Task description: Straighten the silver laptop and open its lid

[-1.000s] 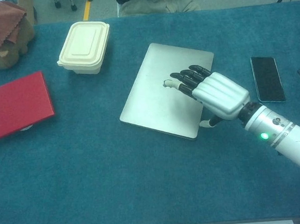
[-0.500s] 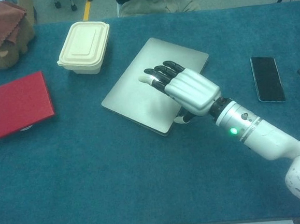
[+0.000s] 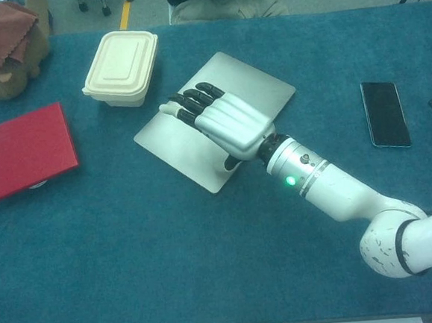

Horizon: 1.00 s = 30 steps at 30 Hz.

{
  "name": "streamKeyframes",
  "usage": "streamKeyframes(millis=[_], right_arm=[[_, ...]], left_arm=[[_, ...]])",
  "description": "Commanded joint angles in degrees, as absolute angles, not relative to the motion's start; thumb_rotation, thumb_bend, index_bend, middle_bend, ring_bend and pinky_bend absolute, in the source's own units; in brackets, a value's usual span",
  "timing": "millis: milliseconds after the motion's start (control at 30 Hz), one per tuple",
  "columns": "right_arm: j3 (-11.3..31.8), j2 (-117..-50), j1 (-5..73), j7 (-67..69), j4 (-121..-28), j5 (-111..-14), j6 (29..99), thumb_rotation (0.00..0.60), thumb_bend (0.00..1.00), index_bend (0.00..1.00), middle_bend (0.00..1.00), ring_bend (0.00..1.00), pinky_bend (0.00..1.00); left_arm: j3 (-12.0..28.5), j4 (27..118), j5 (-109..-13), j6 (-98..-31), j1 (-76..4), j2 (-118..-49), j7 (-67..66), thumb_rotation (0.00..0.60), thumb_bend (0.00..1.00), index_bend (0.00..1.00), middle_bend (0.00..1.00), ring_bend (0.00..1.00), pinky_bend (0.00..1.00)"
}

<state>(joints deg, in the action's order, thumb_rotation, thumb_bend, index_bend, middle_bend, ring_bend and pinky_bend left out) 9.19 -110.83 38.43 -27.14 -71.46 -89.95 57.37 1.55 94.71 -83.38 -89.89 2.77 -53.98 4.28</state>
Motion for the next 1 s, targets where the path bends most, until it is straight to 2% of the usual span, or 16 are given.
streamKeyframes(millis=[33,167,233,333,500,600,767,833,1000], right_arm=[[10.15,-108.24,38.23,-26.91,-76.57,-86.37,55.79,0.600,0.09,0.00,0.00,0.00,0.02],[12.06,-103.98,38.32,-26.70,-82.16,-82.05,53.80,0.600,0.10,0.00,0.01,0.00,0.02],[13.25,-101.83,38.51,-25.79,-84.75,-79.59,52.56,0.600,0.14,0.00,0.03,0.00,0.02],[15.21,-98.86,39.30,-25.06,-87.09,-76.71,51.32,0.600,0.33,0.00,0.09,0.00,0.02],[17.40,-95.97,42.13,-24.59,-87.66,-73.17,48.27,0.600,0.62,0.00,0.10,0.00,0.03],[18.22,-95.57,44.39,-25.17,-86.45,-70.69,46.15,0.600,0.77,0.00,0.13,0.00,0.03],[19.46,-96.66,48.58,-25.68,-82.83,-66.19,43.01,0.600,0.95,0.00,0.17,0.01,0.03],[19.73,-97.37,50.16,-26.16,-81.07,-65.01,42.32,0.600,0.99,0.00,0.18,0.01,0.04],[19.82,-99.64,54.22,-28.25,-76.29,-61.70,41.14,0.600,1.00,0.00,0.21,0.01,0.04]], left_arm=[[1.57,94.96,-83.76,-90.00,2.67,-53.67,4.06,0.600,0.14,0.01,0.00,0.00,0.00],[1.62,95.71,-84.73,-89.93,2.20,-53.07,3.59,0.600,0.14,0.01,0.00,0.00,0.00],[1.62,96.04,-85.29,-89.93,1.96,-52.92,3.34,0.600,0.14,0.01,0.00,0.00,0.00],[1.48,96.72,-86.10,-89.86,1.68,-52.68,2.90,0.600,0.14,0.01,0.00,0.00,0.00],[1.29,97.44,-86.28,-89.81,1.67,-52.65,2.19,0.600,0.14,0.01,0.00,0.00,0.00],[1.31,97.58,-86.05,-90.08,1.86,-52.55,2.20,0.600,0.14,0.01,0.00,0.00,0.00],[1.37,97.55,-85.41,-90.35,2.22,-52.24,2.87,0.600,0.14,0.01,0.00,0.00,0.00],[1.36,97.47,-85.11,-90.36,2.38,-52.13,3.16,0.600,0.14,0.01,0.00,0.00,0.00],[1.43,97.23,-84.42,-90.75,2.87,-51.91,4.07,0.600,0.14,0.01,0.00,0.00,0.00]])
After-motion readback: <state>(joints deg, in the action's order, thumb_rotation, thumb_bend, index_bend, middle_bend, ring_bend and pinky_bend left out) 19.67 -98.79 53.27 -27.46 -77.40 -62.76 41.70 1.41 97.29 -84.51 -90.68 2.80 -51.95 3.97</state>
